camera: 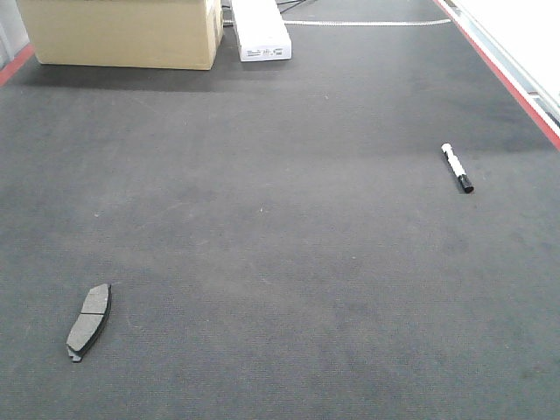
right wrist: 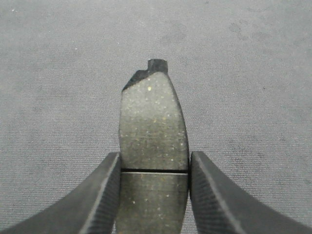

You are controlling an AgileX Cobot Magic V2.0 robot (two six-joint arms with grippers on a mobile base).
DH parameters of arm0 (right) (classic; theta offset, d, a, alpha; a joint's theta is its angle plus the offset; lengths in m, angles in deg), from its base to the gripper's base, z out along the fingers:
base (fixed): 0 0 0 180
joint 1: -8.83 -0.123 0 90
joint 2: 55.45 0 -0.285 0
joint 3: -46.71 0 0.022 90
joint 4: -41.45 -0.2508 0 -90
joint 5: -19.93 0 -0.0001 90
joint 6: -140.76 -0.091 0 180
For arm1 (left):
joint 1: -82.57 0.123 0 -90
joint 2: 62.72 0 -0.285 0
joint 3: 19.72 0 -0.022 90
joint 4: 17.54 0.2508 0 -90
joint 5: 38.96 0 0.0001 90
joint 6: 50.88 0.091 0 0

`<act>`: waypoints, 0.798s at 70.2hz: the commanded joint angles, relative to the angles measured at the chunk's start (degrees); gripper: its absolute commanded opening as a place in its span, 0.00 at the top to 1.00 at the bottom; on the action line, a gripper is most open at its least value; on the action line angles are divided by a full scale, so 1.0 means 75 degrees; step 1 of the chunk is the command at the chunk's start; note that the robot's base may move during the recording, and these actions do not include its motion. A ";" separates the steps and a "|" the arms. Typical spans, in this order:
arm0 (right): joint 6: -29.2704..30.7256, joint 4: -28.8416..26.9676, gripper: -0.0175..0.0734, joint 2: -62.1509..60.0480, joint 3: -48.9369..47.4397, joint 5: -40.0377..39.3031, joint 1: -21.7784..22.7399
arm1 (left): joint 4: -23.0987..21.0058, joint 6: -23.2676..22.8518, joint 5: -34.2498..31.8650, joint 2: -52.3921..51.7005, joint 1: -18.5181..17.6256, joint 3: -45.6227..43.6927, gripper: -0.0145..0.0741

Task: Move and align brake pads A on conveyor
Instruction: 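Raise the open left gripper away from the placed pad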

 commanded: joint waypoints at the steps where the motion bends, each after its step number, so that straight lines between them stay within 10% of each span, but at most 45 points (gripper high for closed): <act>1: 0.0063 0.0069 0.80 0.0035 -0.0223 -0.0629 0.0016 | -0.0026 -0.0034 -0.0493 0.0079 -0.0033 -0.0181 0.39; 56: 0.0063 0.0069 0.80 0.0035 -0.0223 -0.0629 0.0016 | -0.0026 -0.0034 -0.0500 0.0079 -0.0033 -0.0181 0.39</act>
